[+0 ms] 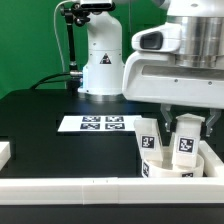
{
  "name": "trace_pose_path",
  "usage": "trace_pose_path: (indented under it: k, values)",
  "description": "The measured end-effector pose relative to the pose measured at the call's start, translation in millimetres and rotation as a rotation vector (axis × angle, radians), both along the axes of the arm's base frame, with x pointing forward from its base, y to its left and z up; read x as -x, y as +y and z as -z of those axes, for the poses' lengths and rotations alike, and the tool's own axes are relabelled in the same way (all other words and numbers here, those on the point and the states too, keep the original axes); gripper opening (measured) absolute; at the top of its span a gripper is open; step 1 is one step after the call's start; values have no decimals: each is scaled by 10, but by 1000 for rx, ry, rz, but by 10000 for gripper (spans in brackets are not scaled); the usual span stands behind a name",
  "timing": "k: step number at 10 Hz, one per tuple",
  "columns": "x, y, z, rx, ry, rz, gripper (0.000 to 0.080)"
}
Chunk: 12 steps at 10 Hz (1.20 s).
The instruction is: Assemble stool
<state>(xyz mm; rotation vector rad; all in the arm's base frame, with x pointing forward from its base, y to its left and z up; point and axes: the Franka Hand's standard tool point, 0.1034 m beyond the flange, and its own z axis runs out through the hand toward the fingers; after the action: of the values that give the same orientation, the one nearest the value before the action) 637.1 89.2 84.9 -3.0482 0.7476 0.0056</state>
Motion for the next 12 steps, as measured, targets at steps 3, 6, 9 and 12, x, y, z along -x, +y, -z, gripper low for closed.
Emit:
trace_pose_path:
  k: [3,6,9,12]
  values:
    - [-47,7,-1,-39,-38,278,340]
    - [-71,-21,-3,-71,-39,507,340]
    - [-99,-64,-6,-93,-11,677,340]
    - [-127,-67,-5,-94,-4,880,340]
